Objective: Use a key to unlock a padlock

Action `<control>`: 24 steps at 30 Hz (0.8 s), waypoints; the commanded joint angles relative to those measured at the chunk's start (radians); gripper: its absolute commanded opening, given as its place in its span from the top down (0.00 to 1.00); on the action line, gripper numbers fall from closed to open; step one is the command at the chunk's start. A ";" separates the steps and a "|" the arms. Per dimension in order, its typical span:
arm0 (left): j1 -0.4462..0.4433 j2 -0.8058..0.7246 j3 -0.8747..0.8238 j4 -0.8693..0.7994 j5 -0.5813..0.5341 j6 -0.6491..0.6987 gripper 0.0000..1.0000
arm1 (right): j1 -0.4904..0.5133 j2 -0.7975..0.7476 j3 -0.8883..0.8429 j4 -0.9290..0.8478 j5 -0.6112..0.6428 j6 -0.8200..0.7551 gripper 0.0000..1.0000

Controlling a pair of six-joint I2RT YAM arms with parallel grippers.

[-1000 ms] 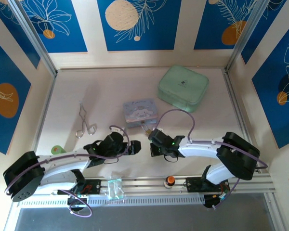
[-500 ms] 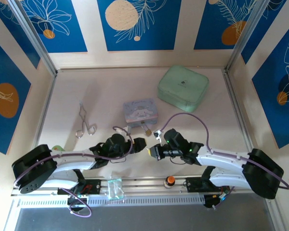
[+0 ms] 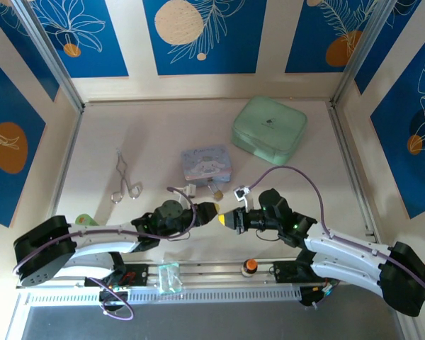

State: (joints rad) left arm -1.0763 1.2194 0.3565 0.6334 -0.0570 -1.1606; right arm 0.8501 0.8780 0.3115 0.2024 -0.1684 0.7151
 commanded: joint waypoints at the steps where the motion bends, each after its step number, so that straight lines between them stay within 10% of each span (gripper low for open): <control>1: -0.014 0.013 0.015 0.043 0.008 -0.009 0.59 | -0.004 -0.013 -0.017 0.035 -0.038 0.018 1.00; 5: -0.020 0.018 0.012 0.060 0.013 -0.005 0.78 | -0.010 -0.012 -0.018 0.040 -0.045 0.020 1.00; 20: -0.030 0.028 -0.017 0.136 0.026 -0.019 0.82 | -0.041 0.030 -0.038 0.155 -0.081 0.094 1.00; 24: -0.030 0.032 -0.018 0.134 0.036 -0.024 1.00 | -0.046 0.041 -0.039 0.177 -0.085 0.107 1.00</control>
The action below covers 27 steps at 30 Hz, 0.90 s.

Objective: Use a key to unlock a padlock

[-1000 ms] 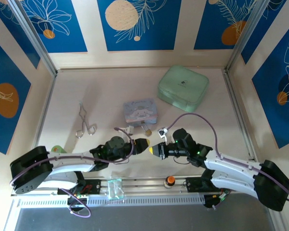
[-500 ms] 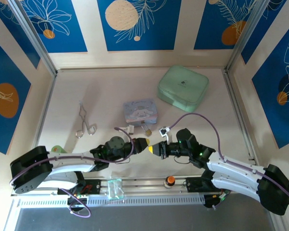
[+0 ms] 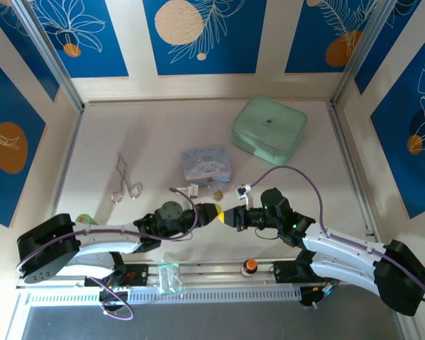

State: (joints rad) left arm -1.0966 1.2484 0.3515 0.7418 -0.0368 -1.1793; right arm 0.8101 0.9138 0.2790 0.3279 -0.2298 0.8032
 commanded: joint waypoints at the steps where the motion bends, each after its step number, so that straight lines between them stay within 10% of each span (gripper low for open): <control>1: -0.009 0.005 -0.013 0.024 0.017 -0.008 1.00 | -0.006 0.007 -0.006 0.051 -0.022 0.020 1.00; 4: -0.009 -0.008 -0.019 0.030 0.014 -0.004 1.00 | -0.003 0.009 -0.005 0.052 -0.015 0.027 0.95; 10: -0.006 -0.124 -0.025 -0.091 -0.057 0.017 1.00 | 0.001 -0.071 0.003 -0.070 0.163 0.126 0.01; 18: 0.010 -0.317 0.020 -0.314 -0.118 0.135 1.00 | 0.008 -0.160 -0.076 0.132 0.295 0.296 0.00; 27: 0.006 -0.447 0.038 -0.301 -0.145 0.124 1.00 | 0.124 -0.016 -0.075 0.560 0.251 0.304 0.24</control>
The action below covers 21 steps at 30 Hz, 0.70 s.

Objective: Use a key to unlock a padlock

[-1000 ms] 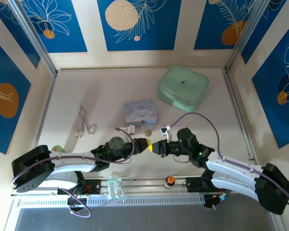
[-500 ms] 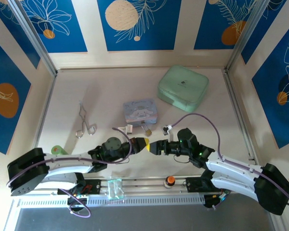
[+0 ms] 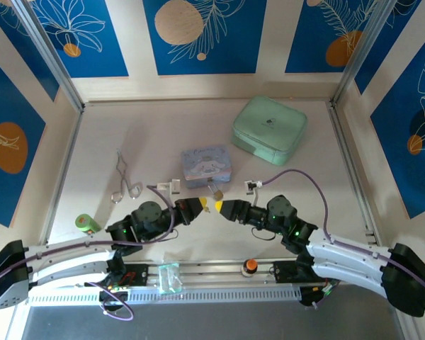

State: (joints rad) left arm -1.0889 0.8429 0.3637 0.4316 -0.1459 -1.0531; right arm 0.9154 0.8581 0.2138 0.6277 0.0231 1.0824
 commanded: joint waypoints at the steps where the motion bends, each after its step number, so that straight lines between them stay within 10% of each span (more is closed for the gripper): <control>1: -0.003 -0.056 0.037 -0.001 -0.043 -0.006 1.00 | 0.017 0.068 -0.016 0.332 -0.019 0.040 0.24; 21: 0.000 -0.019 -0.003 0.179 -0.091 -0.131 1.00 | 0.029 0.228 0.042 0.495 -0.097 0.040 0.65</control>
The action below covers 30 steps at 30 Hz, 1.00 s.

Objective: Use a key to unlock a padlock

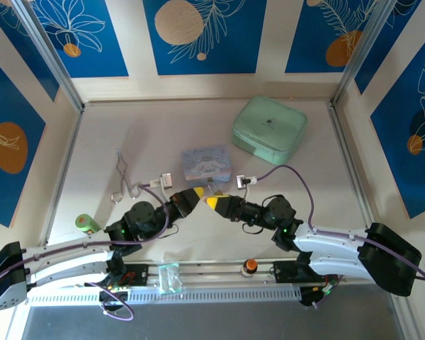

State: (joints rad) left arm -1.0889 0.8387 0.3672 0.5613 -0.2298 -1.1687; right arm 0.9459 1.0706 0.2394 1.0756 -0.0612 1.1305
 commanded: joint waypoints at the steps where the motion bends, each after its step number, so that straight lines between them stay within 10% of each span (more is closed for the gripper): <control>1: 0.000 -0.014 -0.005 0.047 -0.003 -0.011 1.00 | -0.002 0.021 0.018 0.052 -0.012 -0.005 0.65; 9: 0.000 -0.015 -0.021 0.077 0.007 -0.023 1.00 | -0.011 0.059 0.024 0.050 -0.002 0.010 0.58; 30: 0.001 -0.049 -0.040 0.026 -0.022 -0.027 1.00 | -0.008 0.180 0.044 0.183 -0.049 0.040 1.00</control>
State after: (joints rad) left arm -1.0889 0.8116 0.3325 0.5858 -0.2379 -1.1812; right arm 0.9405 1.2514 0.2695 1.2205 -0.1246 1.1797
